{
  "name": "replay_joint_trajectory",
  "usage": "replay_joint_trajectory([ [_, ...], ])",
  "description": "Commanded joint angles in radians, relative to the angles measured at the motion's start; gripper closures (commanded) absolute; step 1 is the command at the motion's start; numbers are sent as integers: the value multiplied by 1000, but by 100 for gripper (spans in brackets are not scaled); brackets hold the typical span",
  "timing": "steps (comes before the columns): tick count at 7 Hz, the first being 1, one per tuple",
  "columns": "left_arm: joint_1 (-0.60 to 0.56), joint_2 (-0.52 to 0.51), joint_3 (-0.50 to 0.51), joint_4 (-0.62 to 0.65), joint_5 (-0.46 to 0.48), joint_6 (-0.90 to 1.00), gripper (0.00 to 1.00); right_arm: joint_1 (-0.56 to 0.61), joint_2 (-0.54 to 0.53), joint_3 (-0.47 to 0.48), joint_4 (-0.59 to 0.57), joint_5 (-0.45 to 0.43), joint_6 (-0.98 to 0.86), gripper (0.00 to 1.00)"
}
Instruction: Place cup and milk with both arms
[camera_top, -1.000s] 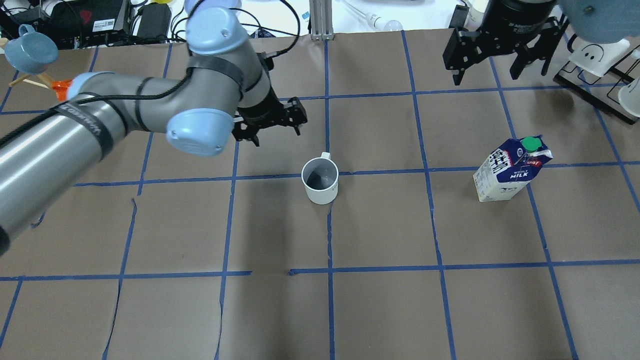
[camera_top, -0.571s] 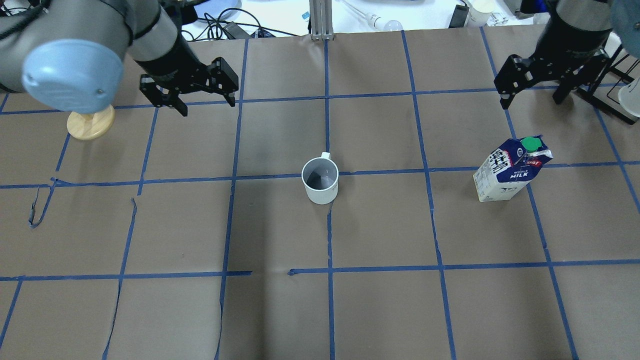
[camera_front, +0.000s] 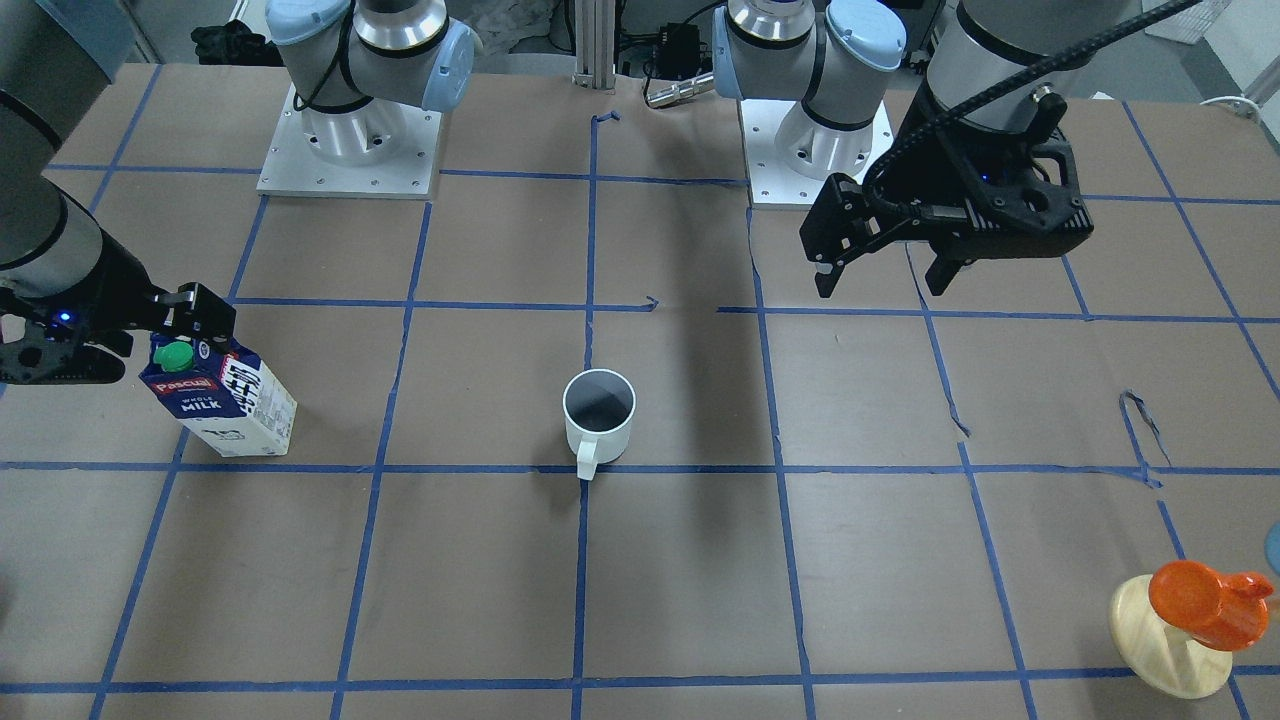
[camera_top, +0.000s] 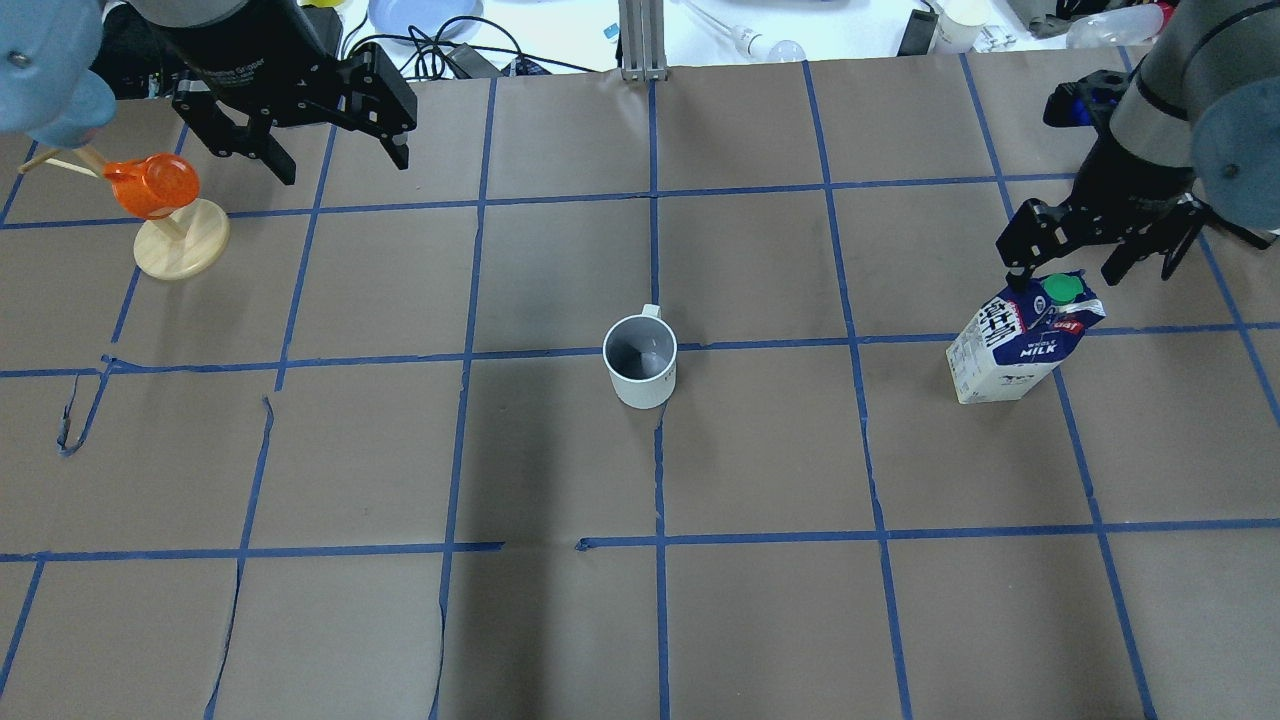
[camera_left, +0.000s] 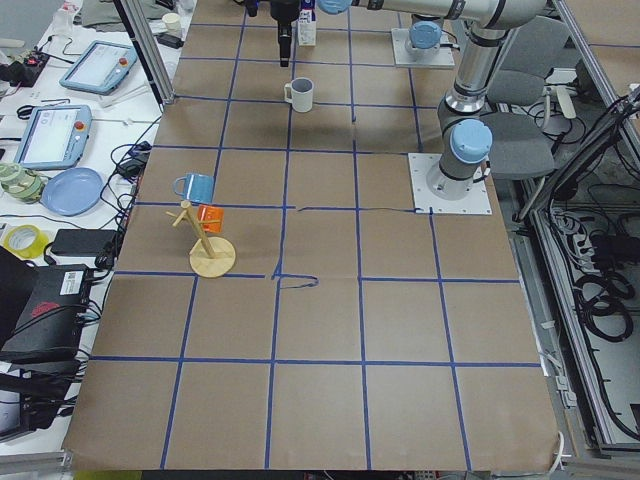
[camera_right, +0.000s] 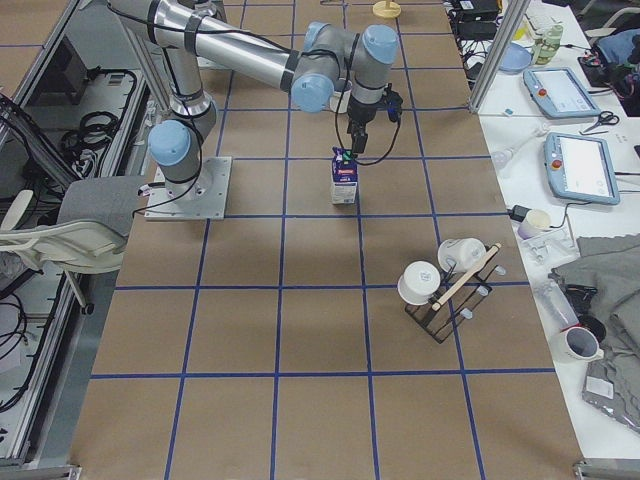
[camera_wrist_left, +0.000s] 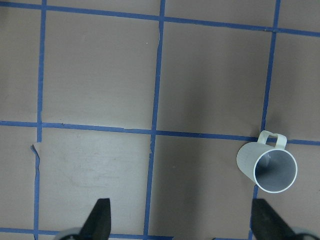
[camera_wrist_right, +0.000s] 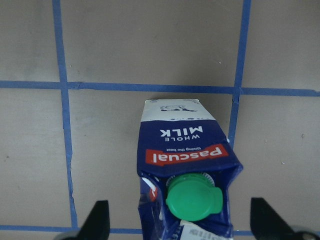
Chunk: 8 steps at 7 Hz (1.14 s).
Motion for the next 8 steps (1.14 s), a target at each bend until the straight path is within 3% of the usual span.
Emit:
replay_joint_trajectory([
  [1, 11, 9, -7, 0, 46, 68, 0, 0, 2, 55, -44, -8, 0, 5],
  [2, 13, 9, -17, 1, 42, 68, 0, 0, 2, 60, -55, -8, 0, 9],
  [3, 10, 9, -20, 20, 36, 62, 0, 0, 2, 60, -55, -6, 0, 23],
  [4, 10, 12, -20, 21, 40, 68, 0, 0, 5, 59, -58, -6, 0, 46],
  [5, 10, 9, -20, 21, 37, 65, 0, 0, 7, 57, -58, -5, -4, 61],
  [7, 8, 4, -22, 21, 35, 54, 0, 0, 5, 46, -56, -6, -6, 73],
  [8, 8, 4, -22, 21, 35, 54, 0, -1, 5, 46, -55, -6, 2, 73],
])
